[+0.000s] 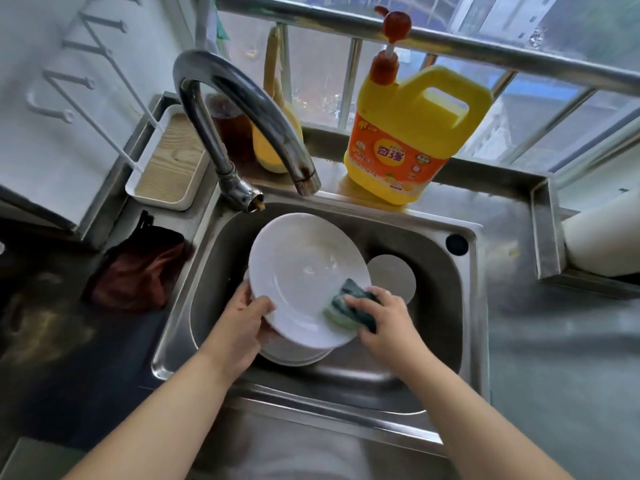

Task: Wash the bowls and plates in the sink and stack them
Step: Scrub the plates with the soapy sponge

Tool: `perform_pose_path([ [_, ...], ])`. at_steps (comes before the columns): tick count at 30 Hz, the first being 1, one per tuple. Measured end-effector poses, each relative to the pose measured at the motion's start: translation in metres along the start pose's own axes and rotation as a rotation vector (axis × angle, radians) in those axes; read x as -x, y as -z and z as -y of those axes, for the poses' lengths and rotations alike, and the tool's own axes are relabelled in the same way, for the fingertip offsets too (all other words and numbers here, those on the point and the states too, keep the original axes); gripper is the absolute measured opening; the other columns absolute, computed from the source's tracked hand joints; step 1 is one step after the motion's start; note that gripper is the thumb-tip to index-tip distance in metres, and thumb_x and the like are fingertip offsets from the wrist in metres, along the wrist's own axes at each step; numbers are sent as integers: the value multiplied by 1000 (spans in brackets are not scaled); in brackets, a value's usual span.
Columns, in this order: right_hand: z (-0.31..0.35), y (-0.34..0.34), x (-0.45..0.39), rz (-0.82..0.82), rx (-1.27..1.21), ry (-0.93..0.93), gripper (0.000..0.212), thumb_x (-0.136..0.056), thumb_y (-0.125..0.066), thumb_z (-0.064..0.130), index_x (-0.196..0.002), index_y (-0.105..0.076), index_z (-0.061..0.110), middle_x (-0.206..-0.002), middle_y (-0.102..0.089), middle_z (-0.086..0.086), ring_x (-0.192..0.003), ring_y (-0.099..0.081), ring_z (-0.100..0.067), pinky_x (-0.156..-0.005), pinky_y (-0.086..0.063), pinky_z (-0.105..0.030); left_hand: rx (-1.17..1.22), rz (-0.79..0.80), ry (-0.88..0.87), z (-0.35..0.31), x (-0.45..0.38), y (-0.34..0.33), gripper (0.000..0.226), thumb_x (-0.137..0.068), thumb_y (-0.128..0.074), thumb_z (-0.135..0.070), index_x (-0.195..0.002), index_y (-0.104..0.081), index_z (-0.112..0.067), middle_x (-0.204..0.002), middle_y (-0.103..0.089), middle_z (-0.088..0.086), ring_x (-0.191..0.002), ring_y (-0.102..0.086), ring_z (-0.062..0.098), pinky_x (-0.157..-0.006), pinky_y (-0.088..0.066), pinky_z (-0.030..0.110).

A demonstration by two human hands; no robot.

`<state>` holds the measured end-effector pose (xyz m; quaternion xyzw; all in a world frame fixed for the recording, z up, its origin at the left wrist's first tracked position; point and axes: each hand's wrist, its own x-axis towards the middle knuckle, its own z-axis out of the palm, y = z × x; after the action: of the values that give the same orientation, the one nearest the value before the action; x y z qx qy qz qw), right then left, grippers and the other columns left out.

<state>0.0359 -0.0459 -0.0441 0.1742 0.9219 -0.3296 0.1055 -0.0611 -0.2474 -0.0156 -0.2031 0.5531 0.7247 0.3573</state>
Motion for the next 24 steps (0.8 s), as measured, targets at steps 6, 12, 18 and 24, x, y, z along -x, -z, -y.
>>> perform_pose_path([
  [6, 54, -19, 18, -34, -145, 96, 46, -85, -55, 36, -131, -57, 31, -136, -45, -6, -118, -39, -26, -106, -29, -28, 45, 30, -50, -4, 6, -12, 53, -88, -35, 13, -111, -56, -30, -114, -63, 9, -95, -63, 26, -62, -60, 40],
  [12, 37, -13, 22, -104, -65, 138, 42, -83, -52, 38, -124, -62, 36, -131, -51, -4, -115, -43, -26, -104, -32, -30, 40, 37, -33, -9, 17, -3, 52, -90, -34, 12, -108, -57, -31, -110, -64, 6, -97, -62, 27, -63, -60, 43],
  [18, 55, -6, 11, -183, -1, -67, 45, -90, -58, 29, -135, -51, 34, -141, -40, -4, -119, -34, -26, -109, -27, -32, 25, 57, -30, -21, 23, -8, 50, -89, -34, 12, -107, -56, -29, -103, -65, 3, -91, -62, 24, -59, -59, 40],
  [24, 77, -20, 37, -96, -98, 123, 49, -87, -47, 43, -135, -50, 38, -141, -40, 0, -124, -33, -19, -106, -19, -19, -3, 108, -12, -27, 29, 0, 49, -90, -35, 12, -111, -57, -27, -108, -66, 12, -91, -66, 29, -55, -56, 36],
])
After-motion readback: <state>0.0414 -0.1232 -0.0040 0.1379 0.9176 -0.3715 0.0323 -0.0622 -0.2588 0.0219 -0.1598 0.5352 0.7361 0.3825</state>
